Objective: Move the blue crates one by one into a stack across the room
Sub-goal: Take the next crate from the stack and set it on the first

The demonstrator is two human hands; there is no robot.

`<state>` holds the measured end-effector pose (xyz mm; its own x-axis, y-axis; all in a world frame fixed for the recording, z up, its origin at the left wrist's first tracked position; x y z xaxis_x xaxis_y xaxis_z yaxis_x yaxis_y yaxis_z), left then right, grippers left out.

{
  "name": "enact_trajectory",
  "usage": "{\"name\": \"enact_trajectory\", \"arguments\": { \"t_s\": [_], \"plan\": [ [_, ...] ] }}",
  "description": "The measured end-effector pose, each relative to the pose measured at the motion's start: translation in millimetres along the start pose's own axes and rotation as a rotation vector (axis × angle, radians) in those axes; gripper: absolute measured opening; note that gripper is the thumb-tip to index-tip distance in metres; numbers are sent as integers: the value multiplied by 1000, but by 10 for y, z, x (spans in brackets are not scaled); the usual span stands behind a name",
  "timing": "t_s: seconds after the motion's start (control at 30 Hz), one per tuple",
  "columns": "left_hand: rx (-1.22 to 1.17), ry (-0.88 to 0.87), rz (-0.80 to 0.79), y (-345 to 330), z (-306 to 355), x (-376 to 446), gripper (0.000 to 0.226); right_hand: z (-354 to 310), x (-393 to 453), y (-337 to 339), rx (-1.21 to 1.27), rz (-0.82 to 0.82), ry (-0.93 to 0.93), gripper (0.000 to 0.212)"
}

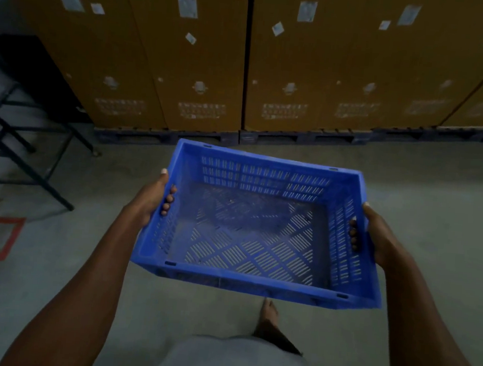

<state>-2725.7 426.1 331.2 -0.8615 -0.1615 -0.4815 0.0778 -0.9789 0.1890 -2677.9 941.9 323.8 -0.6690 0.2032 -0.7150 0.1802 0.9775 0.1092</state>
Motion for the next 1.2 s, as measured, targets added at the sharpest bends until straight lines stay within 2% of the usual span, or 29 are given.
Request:
{"name": "enact_trajectory", "arguments": {
  "t_s": [0.2,0.4,0.7,1.0,1.13,1.2],
  "plan": [
    [-30,69,94,-339,91,883,62,-798,1265,-43,-81,-49,-37,59],
    [-75,212,148,-574,-224,1867,60,-1078,2519,-274,-88,-60,-142,61],
    [-48,404,160,-944,-954,3643,58,-734,4266,-715,-26,29,-356,56],
    [-72,535,226,-1311,-1986,5063,60,-228,5986,-990,-75,42,-318,79],
    [-39,532,222,-1438,-2308,5696,60,-95,6665,-1144,-95,52,-344,61],
    [-35,538,219,-1490,-2468,5970,61,-57,6995,-1193,-83,54,-352,61]
  ]
}}
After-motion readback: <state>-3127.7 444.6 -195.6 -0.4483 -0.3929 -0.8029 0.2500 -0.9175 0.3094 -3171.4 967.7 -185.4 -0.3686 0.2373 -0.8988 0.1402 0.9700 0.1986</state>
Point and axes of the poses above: each hand's wrist, its own x-axis towards the middle knuckle, its own y-axis out of the back of the hand, z = x × y, the point moved 7 cm from there along x, towards the middle knuckle, and after that the axes turned 5 degrees about -y, right-handed, at the moved point
